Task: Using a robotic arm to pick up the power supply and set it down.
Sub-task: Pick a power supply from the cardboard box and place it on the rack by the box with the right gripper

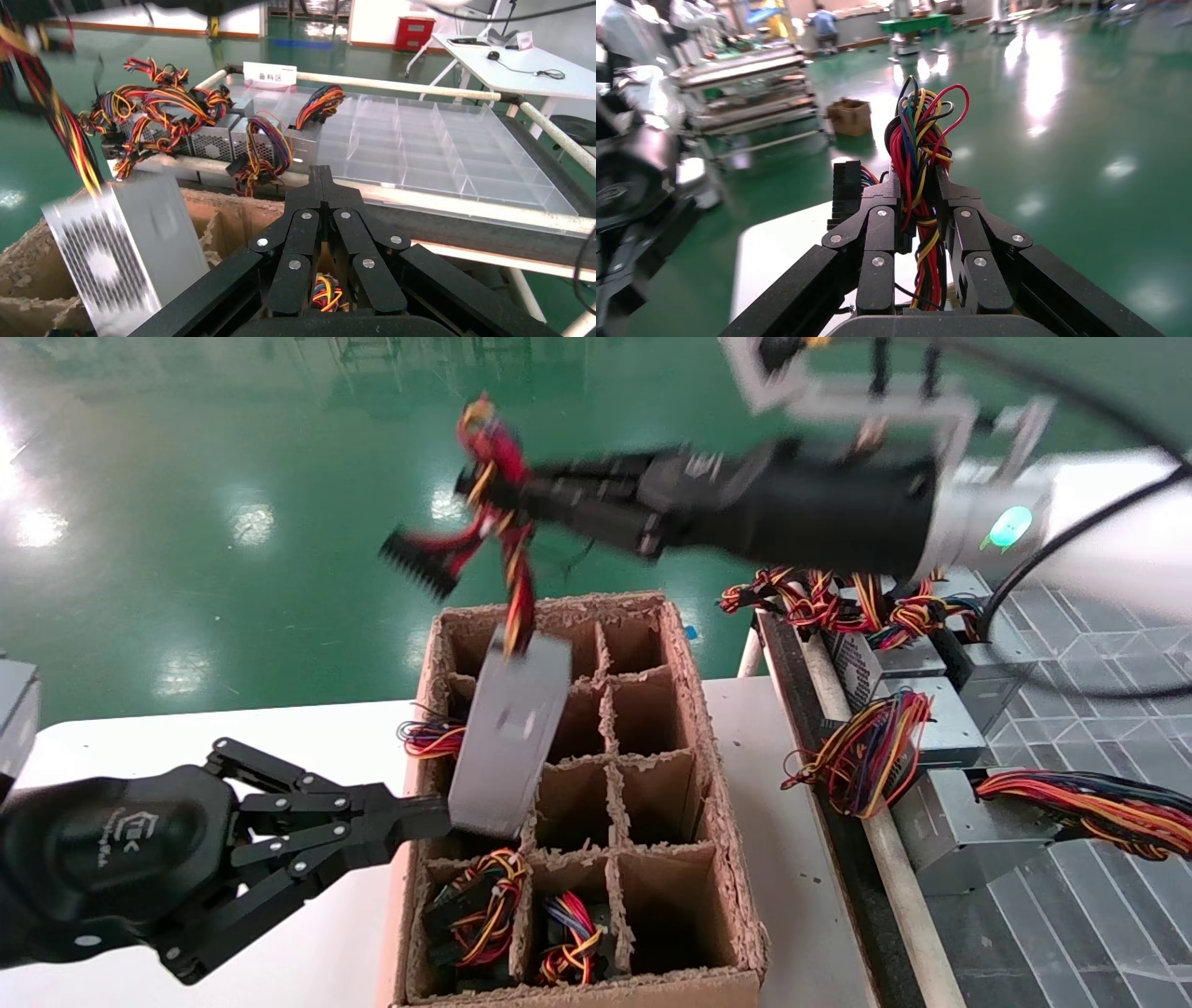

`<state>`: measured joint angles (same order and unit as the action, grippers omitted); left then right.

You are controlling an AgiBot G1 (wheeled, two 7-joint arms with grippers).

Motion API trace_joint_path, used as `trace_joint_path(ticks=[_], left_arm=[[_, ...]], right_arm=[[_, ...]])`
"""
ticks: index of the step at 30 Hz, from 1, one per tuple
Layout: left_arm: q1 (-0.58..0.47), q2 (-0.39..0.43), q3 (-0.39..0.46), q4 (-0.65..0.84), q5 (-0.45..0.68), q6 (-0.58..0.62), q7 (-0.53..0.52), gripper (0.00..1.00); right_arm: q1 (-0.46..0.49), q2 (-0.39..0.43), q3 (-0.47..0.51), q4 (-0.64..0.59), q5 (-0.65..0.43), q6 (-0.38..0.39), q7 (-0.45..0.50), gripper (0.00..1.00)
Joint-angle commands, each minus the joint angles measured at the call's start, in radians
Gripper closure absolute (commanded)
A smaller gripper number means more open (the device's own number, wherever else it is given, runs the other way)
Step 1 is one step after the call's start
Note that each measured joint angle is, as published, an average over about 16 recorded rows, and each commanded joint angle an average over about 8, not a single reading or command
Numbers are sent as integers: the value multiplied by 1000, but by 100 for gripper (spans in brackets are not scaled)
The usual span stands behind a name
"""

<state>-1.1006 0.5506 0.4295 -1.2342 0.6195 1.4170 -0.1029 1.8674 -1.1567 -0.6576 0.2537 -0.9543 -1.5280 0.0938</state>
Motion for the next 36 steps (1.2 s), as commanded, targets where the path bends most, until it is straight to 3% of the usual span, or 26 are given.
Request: trace_joint_path(ticks=[1,21,29,36], left_arm=[[0,0,0,0,0,0,0,100],[0,0,0,0,0,0,0,100],[0,0,0,0,0,0,0,100],[0,0,0,0,0,0,0,100]], right_arm=[[35,15,0,10,-6,10,-8,100],[415,220,-103,50,-244,5,-147,100],[512,372,-146,89,-332,-30,-139,100],[543,537,-181,209,-386,-44,-74,100]])
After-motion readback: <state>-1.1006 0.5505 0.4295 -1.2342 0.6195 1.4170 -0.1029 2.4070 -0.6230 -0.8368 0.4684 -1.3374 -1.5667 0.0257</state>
